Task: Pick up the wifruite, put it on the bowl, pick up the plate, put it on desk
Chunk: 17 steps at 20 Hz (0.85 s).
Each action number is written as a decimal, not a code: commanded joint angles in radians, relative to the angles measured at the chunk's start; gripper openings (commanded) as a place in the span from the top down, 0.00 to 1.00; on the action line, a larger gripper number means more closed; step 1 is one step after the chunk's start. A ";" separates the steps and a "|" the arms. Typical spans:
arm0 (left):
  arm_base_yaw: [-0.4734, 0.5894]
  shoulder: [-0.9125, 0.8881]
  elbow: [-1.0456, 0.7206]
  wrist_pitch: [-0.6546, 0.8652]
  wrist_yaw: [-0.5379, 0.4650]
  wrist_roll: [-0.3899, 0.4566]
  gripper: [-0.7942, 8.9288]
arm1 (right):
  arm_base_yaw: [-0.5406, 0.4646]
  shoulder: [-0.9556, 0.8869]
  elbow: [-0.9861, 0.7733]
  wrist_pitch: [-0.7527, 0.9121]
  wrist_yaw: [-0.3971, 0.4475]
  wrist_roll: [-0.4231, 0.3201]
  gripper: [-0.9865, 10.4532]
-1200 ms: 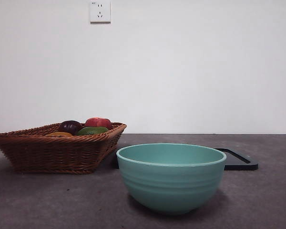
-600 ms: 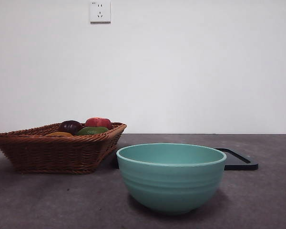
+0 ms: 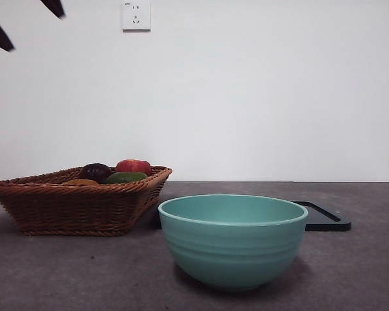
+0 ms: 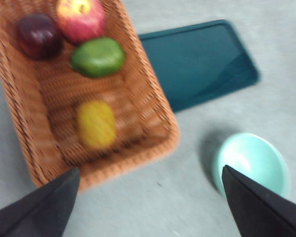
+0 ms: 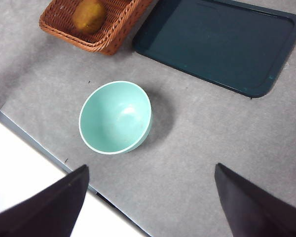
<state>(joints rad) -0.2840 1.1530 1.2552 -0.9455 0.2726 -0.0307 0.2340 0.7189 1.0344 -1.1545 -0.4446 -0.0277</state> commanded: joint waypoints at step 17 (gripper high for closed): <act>-0.065 0.593 0.121 0.135 -0.201 0.061 0.45 | 0.003 0.005 0.020 0.009 0.000 0.002 0.56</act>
<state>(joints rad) -0.3447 1.7283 1.3510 -0.8162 0.0734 0.0162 0.2340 0.7189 1.0344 -1.1545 -0.4446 -0.0277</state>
